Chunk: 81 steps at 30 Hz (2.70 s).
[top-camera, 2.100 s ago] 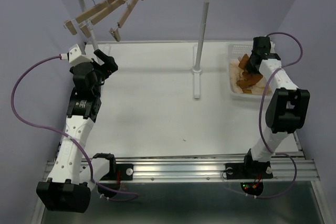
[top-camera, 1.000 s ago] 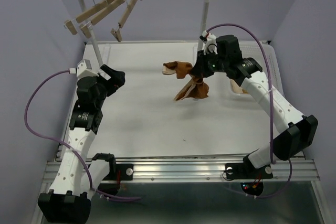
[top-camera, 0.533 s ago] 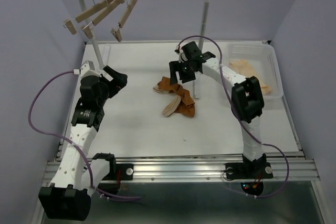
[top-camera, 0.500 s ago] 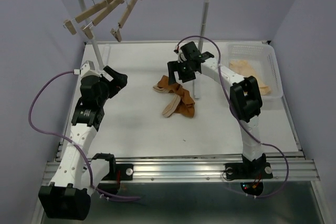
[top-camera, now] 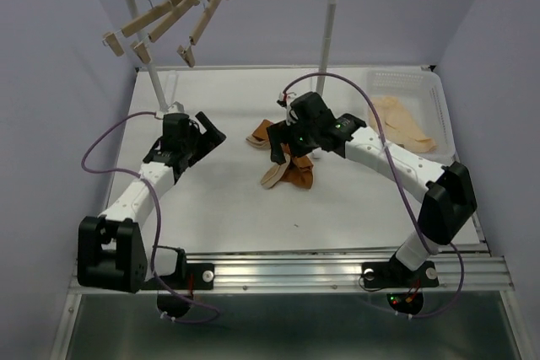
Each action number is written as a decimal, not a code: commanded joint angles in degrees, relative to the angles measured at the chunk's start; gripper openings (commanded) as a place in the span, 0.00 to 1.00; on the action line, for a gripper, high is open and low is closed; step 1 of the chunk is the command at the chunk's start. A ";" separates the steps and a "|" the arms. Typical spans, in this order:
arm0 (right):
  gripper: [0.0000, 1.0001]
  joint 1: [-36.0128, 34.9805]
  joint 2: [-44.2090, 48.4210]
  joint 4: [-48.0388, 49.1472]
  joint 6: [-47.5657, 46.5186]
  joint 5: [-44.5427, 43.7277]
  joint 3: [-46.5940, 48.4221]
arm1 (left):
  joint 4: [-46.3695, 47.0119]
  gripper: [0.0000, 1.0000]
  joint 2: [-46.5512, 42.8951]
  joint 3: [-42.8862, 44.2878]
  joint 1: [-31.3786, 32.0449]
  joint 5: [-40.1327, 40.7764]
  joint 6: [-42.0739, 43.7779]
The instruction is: Clip the underwear to the hanger
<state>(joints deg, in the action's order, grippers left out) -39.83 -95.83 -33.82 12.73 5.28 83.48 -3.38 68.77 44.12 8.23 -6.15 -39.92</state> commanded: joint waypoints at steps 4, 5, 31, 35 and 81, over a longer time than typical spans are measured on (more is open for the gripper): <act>1.00 -8.67 3.55 12.43 11.86 -16.53 -13.50 | 6.45 0.99 12.77 9.04 3.81 -0.35 -1.56; 1.00 -9.38 3.20 13.60 12.57 -16.62 -14.04 | 6.37 0.99 14.53 10.19 4.07 -0.26 -2.00; 1.00 -13.16 -9.02 22.57 28.75 -29.62 -14.31 | 3.55 0.58 41.70 24.79 10.49 0.88 -9.65; 0.96 -13.16 -9.55 22.40 29.02 -30.24 -14.58 | 4.69 0.16 42.85 24.44 11.37 0.18 -10.44; 0.02 -1.21 13.48 -17.15 -7.89 -42.64 11.17 | 2.67 0.00 37.30 60.82 14.88 -4.39 1.07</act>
<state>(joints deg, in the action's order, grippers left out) -40.86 -82.59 -44.69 7.22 -31.33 88.79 -4.93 104.71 99.13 22.20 -7.57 -41.56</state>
